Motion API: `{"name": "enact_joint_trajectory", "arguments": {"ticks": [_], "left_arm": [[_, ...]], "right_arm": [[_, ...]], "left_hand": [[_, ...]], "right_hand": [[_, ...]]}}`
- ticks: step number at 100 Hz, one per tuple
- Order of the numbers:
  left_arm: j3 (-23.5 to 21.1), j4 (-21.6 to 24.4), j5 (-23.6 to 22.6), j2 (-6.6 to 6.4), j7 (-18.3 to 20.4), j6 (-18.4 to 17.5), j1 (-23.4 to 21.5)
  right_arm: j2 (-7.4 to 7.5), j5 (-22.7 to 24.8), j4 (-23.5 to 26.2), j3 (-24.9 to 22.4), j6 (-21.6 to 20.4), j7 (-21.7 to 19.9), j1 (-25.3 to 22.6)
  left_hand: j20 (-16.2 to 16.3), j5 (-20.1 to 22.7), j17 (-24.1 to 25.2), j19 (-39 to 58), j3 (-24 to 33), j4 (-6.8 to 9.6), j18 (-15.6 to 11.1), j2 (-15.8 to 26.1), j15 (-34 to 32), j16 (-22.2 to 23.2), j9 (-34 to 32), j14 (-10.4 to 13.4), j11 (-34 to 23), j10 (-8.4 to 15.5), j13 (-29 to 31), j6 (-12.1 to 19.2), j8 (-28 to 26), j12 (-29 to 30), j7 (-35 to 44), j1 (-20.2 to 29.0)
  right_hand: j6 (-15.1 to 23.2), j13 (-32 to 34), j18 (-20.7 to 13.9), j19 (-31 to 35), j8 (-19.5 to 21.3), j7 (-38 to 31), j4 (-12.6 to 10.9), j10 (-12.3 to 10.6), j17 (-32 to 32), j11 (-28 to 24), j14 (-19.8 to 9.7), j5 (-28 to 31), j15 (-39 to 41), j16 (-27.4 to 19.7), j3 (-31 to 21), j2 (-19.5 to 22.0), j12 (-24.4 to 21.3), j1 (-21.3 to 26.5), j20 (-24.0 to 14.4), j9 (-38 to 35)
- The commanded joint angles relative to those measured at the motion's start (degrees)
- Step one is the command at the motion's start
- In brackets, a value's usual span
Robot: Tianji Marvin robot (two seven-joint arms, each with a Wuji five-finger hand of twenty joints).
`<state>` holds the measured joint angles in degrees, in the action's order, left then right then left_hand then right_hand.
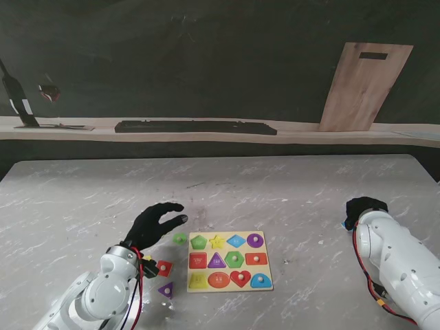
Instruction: Fit puzzle pieces into a puzzle board
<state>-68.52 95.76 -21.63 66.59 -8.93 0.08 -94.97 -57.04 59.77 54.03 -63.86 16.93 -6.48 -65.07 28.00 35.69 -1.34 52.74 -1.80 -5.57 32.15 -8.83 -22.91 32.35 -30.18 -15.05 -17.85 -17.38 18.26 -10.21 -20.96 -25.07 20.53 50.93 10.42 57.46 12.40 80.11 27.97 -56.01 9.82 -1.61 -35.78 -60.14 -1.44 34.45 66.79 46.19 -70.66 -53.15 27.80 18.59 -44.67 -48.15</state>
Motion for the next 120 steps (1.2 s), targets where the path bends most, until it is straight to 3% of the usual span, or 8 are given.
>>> {"name": "enact_joint_trajectory", "arguments": {"ticks": [1,23,38,54,75,91,107,120], "left_arm": [[0.24,-0.08,0.19,0.06,0.15,0.21,0.06],[0.3,-0.13,0.18,0.08,0.1,0.28,0.12],[0.3,-0.13,0.18,0.08,0.1,0.28,0.12],[0.3,-0.13,0.18,0.08,0.1,0.28,0.12],[0.3,-0.13,0.18,0.08,0.1,0.28,0.12],[0.21,-0.06,0.05,0.08,0.0,0.25,0.0],[0.21,-0.04,0.06,0.07,0.05,0.28,0.0],[0.18,0.02,0.1,0.07,0.06,0.3,-0.04]], "right_arm": [[-0.32,0.02,-0.3,0.33,0.03,0.04,-0.16],[-0.38,-0.16,-0.17,0.29,0.13,0.14,-0.43],[-0.45,-0.62,-0.51,0.67,0.36,0.37,-0.42],[-0.6,-1.73,-1.54,1.36,0.8,1.11,-0.26],[-0.74,-2.72,-2.53,2.07,1.4,1.89,-0.41],[-0.93,-3.7,-2.87,1.92,1.88,2.39,-0.88],[-1.28,-4.8,-1.91,0.11,1.72,2.62,-2.25],[-1.55,-5.7,-0.46,-1.39,1.57,2.31,-3.47]], "left_hand": [[-0.45,0.48,0.6,-0.31,-0.56,1.29,-9.95,1.7,0.29,0.2,0.62,-0.51,0.45,0.22,-0.26,0.37,0.25,0.47,-0.61,0.74],[-0.47,0.47,0.65,-0.35,-0.57,1.29,-9.92,1.71,0.32,0.19,0.7,-0.53,0.5,0.21,-0.28,0.39,0.28,0.49,-0.69,0.77],[-0.48,0.5,0.67,-0.37,-0.58,1.3,-9.96,1.79,0.31,0.2,0.74,-0.51,0.5,0.23,-0.29,0.32,0.28,0.49,-0.69,0.73],[-0.46,0.54,0.62,-0.33,-0.6,1.29,-9.96,1.71,0.3,0.2,0.73,-0.55,0.46,0.18,-0.26,0.34,0.26,0.48,-0.66,0.75],[-0.46,0.51,0.63,-0.35,-0.6,1.28,-9.98,1.72,0.29,0.2,0.69,-0.46,0.43,0.24,-0.23,0.45,0.24,0.47,-0.59,0.72],[-0.45,0.53,0.61,-0.32,-0.6,1.28,-10.04,1.69,0.26,0.22,0.65,-0.4,0.41,0.2,-0.22,0.39,0.22,0.47,-0.53,0.76],[-0.44,0.47,0.64,-0.33,-0.58,1.28,-10.07,1.74,0.29,0.21,0.72,-0.46,0.45,0.23,-0.28,0.48,0.23,0.48,-0.52,0.74],[-0.45,0.45,0.63,-0.35,-0.59,1.28,-10.01,1.75,0.29,0.2,0.73,-0.44,0.47,0.24,-0.26,0.41,0.24,0.49,-0.54,0.72]], "right_hand": [[0.15,0.9,-0.55,2.65,0.6,-0.25,0.44,-0.42,-0.71,-1.62,-0.46,0.95,1.41,0.3,-1.84,-0.82,0.43,-0.5,-1.13,-0.54],[1.66,1.84,-0.42,2.88,1.05,-1.45,0.05,-1.19,-1.28,-1.43,-0.1,3.14,1.46,0.17,-1.24,2.43,0.19,0.33,-1.15,-2.41],[3.76,2.63,-0.35,3.18,-5.82,-5.12,6.38,-1.62,-1.74,-1.29,0.1,3.81,1.46,0.05,-0.23,2.09,0.05,2.35,-0.94,-3.83],[7.35,3.86,-0.12,3.63,-9.63,-10.13,9.45,-2.11,-2.44,-1.54,0.44,4.77,1.75,0.05,0.89,2.18,-0.87,4.48,-0.82,-6.18],[8.61,5.08,0.25,3.92,-10.01,-11.71,9.85,-2.09,-3.33,-1.86,0.6,5.99,1.81,-0.05,0.87,0.99,-1.76,5.55,-0.74,-8.01],[6.66,6.96,1.14,4.27,-11.6,-12.72,10.28,-0.75,-4.56,-2.13,1.51,7.66,1.31,-0.53,0.67,0.04,-3.18,5.64,-0.6,-10.29],[3.35,7.89,2.49,4.65,-12.34,-11.25,9.76,0.88,-4.76,-1.35,3.34,9.4,0.29,-1.21,2.36,5.25,-2.04,0.75,-0.74,-11.27],[1.41,8.94,3.79,5.48,-12.63,-10.45,8.71,2.48,-5.25,-0.7,4.6,11.25,0.26,-1.48,3.59,8.08,-2.05,-0.47,-1.11,-12.63]]}}
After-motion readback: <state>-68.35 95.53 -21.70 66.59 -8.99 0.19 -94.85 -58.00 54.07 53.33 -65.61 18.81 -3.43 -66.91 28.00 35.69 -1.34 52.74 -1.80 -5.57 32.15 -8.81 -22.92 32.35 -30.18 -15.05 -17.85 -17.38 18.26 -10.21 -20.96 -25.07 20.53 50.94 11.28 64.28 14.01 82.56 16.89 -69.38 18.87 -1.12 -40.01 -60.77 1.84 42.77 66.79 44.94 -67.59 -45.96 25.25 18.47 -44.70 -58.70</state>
